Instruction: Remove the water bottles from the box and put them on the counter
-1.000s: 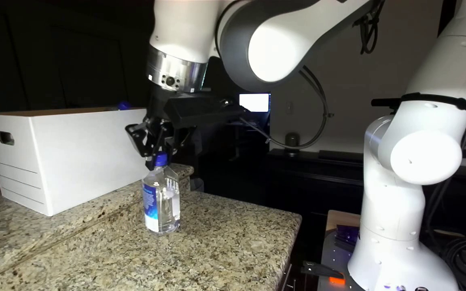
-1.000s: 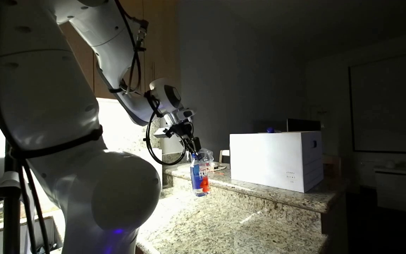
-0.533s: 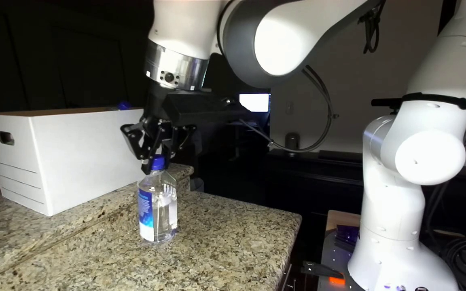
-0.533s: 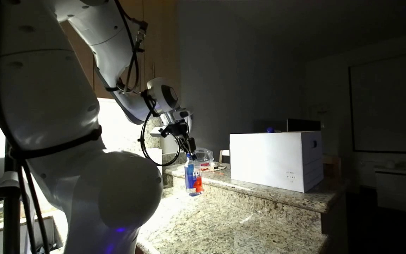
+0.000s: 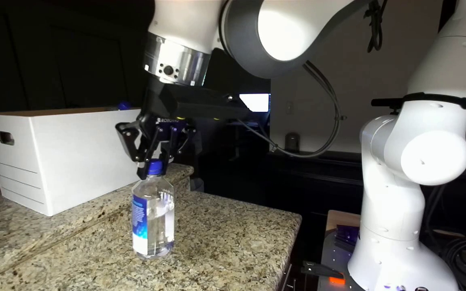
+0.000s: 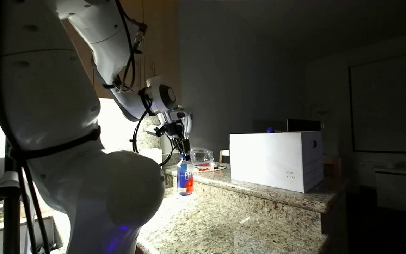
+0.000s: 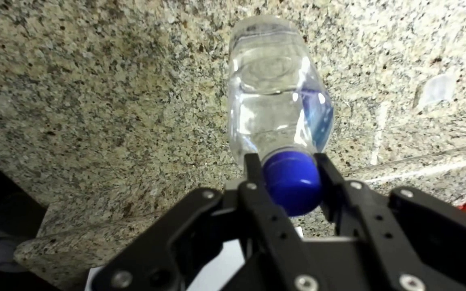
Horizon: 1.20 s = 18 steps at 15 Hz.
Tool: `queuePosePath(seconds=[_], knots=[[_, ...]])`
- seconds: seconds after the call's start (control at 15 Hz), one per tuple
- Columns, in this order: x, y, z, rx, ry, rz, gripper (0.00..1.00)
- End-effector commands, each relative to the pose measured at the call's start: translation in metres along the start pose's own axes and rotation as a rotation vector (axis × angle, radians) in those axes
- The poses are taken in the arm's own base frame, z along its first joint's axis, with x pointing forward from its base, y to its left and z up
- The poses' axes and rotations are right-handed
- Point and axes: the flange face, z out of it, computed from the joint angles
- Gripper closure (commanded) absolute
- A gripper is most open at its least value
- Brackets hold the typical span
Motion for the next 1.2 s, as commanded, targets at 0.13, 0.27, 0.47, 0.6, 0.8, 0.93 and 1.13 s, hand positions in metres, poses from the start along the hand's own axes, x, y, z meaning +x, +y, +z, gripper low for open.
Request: queuePosePath(seconds=[0.13,0.27,0.47,0.6,0.8,0.93,1.13], knots=[[0.002,-0.001,0.002,-0.006,-0.002,-0.003,0.86],[0.009,0.0,0.014,-0.003,-0.012,-0.011,0.86],[0.018,0.003,0.033,-0.004,-0.013,-0.023,0.85],[0.025,0.001,0.049,0.001,-0.009,-0.048,0.85],[0.026,-0.004,0.076,0.008,-0.013,-0.102,0.85],[0.022,-0.011,0.094,0.015,-0.031,-0.164,0.85],[0.018,-0.021,0.116,0.01,-0.067,-0.259,0.85]])
